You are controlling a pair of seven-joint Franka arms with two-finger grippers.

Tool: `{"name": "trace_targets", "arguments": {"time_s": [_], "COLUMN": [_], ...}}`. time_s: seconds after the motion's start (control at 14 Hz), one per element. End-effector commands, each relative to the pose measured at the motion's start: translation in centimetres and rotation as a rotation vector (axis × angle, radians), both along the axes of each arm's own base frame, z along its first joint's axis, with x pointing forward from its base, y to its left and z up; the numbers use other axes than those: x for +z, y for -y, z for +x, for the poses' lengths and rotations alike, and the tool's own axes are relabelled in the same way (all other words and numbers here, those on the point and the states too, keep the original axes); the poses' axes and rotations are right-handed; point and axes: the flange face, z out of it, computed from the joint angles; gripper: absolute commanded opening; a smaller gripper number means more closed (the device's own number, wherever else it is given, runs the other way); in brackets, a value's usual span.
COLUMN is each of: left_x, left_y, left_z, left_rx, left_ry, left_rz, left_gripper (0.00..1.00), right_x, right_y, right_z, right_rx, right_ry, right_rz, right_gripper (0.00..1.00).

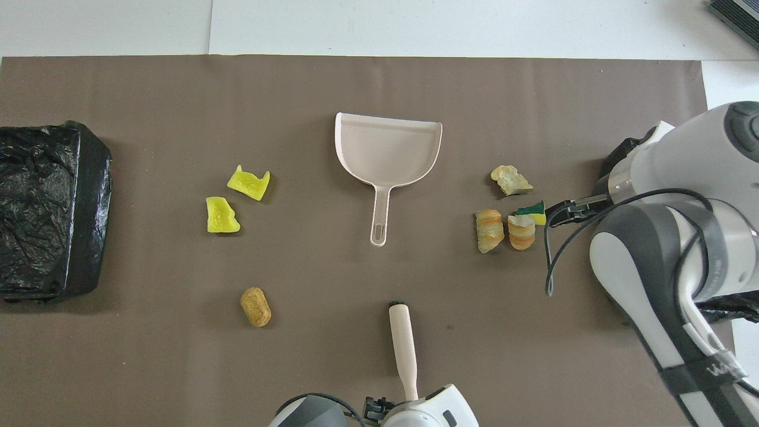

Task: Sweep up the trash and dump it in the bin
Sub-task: 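Reach the right gripper to the beige dustpan handle and grasp it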

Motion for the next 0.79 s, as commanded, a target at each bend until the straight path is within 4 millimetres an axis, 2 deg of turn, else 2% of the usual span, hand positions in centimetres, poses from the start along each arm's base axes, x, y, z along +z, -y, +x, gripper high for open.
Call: {"name": "trace_targets", "arguments": {"time_s": [0.0,0.07,0.14,0.22,0.29,0.43,0.5,0.57,0.65,0.72], "left_x": [-1.1,-3.0,-3.9,-4.0,-4.2,-4.2,-4.2,-4.2,-4.2,-4.3], "left_y": [0.6,1.2,1.3,1.2,1.2,1.4,1.3,1.3,1.2,1.2], "left_z": [-2.3,-3.3,-3.0,-2.6,-2.4,-2.4,-2.4,-2.5,-2.4,-2.4], "left_rx": [0.051,0.058,0.069,0.08,0.09,0.14,0.151,0.151,0.159,0.169], "left_ry": [-0.015,-0.042,-0.054,-0.055,-0.056,-0.056,-0.057,-0.058,-0.061,-0.063], "left_rz": [0.003,0.031,0.036,0.034,0.033,0.03,0.033,0.034,0.041,0.046], "left_gripper": [1.0,0.95,0.93,0.85,0.82,0.77,0.68,0.55,0.41,0.26], "right_x": [-1.7,-2.8,-3.6,-4.0,-4.9,-5.0,-5.6,-5.2,-5.0,-5.3], "right_y": [-5.8,-6.2,-7.1,-7.9,-9.6,-11.3,-11.3,-12.1,-13.5,-16.3], "right_z": [3.0,3.9,4.0,4.0,3.8,4.0,4.4,5.5,6.1,5.7], "right_rx": [-0.057,-0.098,-0.12,-0.131,-0.152,-0.237,-0.239,-0.243,-0.242,-0.25], "right_ry": [0.036,0.017,-0.001,0.001,-0.014,0.002,-0.003,0.012,0.016,0.005], "right_rz": [0.011,0.053,0.107,0.142,0.16,0.178,0.174,0.187,0.206,0.214], "right_gripper": [1.0,1.0,1.0,1.0,1.0,1.0,1.0,1.0,1.0,1.0]}}
